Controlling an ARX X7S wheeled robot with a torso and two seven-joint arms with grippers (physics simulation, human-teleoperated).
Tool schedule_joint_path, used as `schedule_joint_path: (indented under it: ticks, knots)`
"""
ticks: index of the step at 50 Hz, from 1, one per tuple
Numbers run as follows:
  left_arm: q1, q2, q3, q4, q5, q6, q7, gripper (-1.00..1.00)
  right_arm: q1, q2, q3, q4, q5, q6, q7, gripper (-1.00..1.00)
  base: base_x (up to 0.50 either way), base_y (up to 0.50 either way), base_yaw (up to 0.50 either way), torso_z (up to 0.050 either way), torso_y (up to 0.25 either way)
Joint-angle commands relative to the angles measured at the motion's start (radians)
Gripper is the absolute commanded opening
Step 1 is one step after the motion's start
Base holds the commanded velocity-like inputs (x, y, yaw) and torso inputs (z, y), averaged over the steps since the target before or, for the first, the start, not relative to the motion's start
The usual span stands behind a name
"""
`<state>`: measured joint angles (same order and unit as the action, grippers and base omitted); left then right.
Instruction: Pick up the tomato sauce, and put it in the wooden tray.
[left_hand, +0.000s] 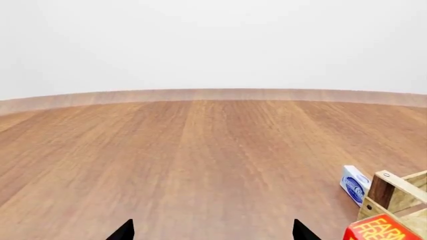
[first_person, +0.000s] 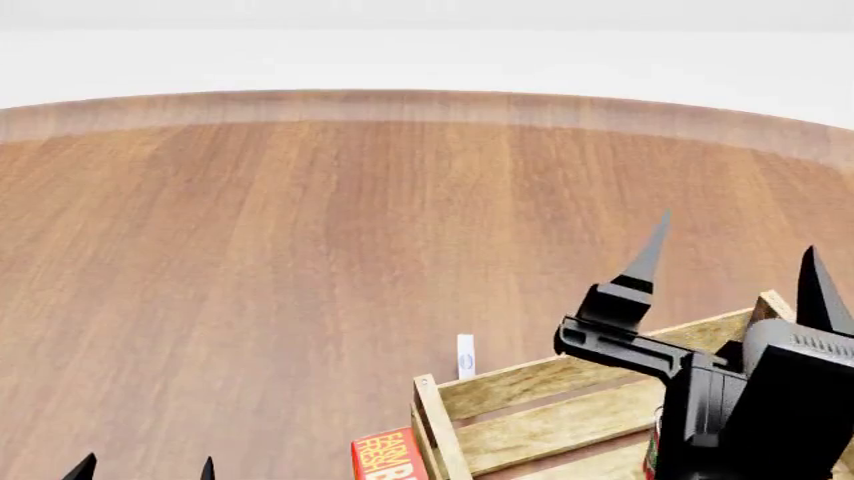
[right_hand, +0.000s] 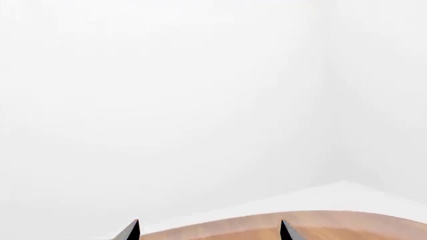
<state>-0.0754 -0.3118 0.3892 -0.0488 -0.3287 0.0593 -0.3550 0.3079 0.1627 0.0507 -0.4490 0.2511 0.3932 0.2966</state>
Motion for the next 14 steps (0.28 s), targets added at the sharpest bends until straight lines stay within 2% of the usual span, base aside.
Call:
schedule_joint_path:
  ticks: [1,14]
  knots:
    - [0.004,0.014,-0.014,0.01,0.013,-0.003,0.011,1.0,-0.145,0.01,0.039,-0.334,0.048,0.064,-0.01,1.0,0.0,0.0,0.0,0.0,0.0]
    - [0.002,0.013,-0.012,0.006,0.012,0.004,0.011,1.0,-0.312,0.024,0.023,-0.509,0.061,-0.04,-0.038,1.0,0.0,0.0,0.0,0.0,0.0]
